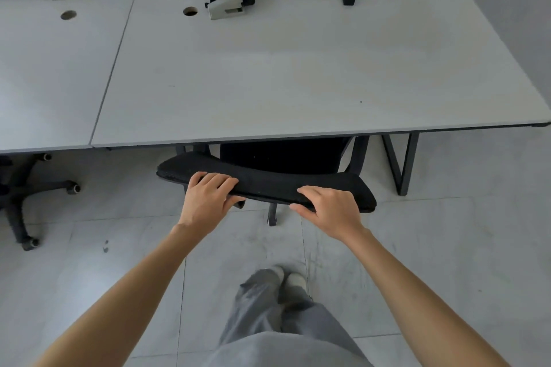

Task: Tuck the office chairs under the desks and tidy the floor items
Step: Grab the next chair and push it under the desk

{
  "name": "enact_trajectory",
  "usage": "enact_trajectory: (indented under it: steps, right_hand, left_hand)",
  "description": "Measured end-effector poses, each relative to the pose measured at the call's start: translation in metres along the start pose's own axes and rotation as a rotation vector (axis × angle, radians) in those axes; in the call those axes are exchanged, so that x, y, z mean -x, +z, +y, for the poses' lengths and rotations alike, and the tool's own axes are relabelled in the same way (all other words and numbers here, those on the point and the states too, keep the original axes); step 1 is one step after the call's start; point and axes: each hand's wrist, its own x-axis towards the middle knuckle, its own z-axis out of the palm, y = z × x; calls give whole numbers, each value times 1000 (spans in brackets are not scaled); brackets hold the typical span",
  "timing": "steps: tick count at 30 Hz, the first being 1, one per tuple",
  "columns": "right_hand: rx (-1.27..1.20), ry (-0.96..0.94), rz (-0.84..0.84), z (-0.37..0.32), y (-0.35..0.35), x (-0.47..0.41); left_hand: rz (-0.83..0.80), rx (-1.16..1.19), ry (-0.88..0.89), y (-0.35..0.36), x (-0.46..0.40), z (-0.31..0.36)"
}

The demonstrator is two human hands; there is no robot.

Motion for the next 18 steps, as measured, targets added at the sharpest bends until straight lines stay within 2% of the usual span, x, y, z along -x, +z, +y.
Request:
enact_trajectory:
  steps: [3,9,14,16,18]
  right_hand:
    - [-24,6,-49,-1,0,-1]
    - [1,3,-92,0,-1,-4]
    - [23,29,-148,-1,-3,-4]
    - [-48,73,-153,-4,-7,-2]
    - [-217,143,-70,-10,-17,9]
  left_hand:
    - [-16,5,29,2,-2,-2]
    - [67,2,41,9,-3,-2]
    - [-24,2,3,1,-1,5]
    - [-80,64,-39,-11,-1,10]
    - [-121,248,-121,-28,0,26]
